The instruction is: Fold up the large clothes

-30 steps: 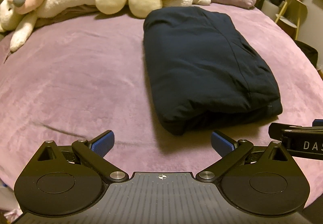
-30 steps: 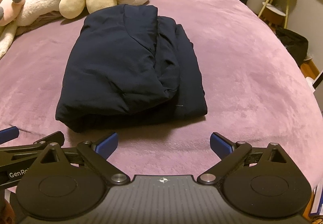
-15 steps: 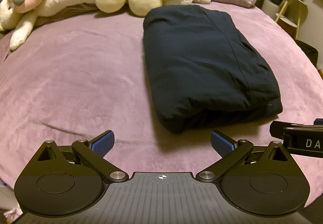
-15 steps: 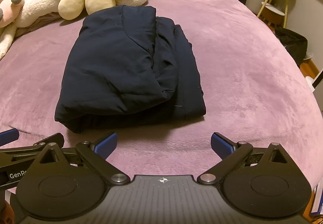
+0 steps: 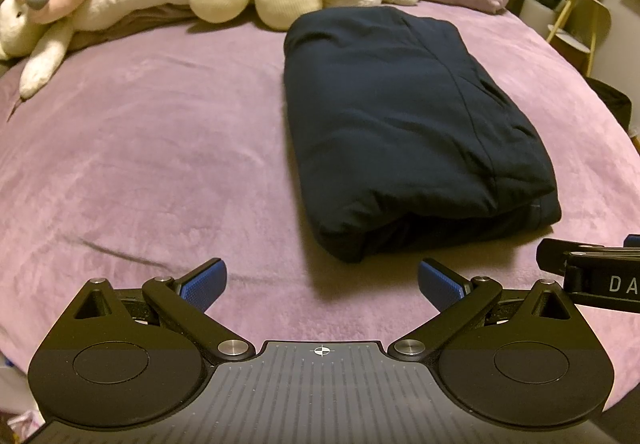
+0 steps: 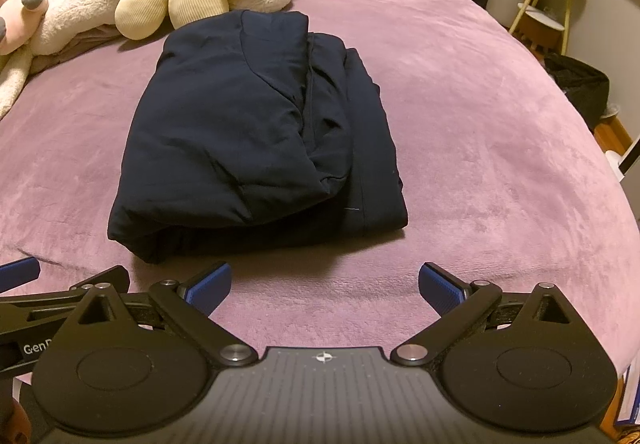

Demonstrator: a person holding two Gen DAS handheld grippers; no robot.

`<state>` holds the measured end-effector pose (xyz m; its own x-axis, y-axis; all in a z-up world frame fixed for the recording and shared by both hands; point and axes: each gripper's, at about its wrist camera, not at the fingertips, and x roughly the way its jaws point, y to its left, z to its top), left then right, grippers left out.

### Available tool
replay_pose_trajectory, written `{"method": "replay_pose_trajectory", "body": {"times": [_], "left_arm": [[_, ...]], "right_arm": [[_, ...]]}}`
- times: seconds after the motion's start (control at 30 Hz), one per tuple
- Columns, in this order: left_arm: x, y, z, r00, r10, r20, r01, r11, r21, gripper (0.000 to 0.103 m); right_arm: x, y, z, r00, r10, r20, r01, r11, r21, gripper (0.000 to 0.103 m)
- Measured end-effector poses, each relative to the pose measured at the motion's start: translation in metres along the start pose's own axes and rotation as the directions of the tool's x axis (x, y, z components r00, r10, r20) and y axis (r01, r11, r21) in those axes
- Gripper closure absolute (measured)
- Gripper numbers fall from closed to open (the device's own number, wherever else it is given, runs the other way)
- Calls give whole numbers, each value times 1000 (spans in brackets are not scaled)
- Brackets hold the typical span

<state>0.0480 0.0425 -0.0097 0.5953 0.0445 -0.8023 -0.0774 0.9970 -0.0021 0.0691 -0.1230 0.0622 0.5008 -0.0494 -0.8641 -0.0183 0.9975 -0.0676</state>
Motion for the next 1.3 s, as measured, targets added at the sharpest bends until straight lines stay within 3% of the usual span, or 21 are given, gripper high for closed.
{"method": "replay_pose_trajectory", "body": {"times": [1.3], "left_arm": [[1,-2,0,1000,-19,2,19,1000,-2,0]], "right_arm": [[0,-1,-2,1000,-7,10,7,1000,10,2]]}}
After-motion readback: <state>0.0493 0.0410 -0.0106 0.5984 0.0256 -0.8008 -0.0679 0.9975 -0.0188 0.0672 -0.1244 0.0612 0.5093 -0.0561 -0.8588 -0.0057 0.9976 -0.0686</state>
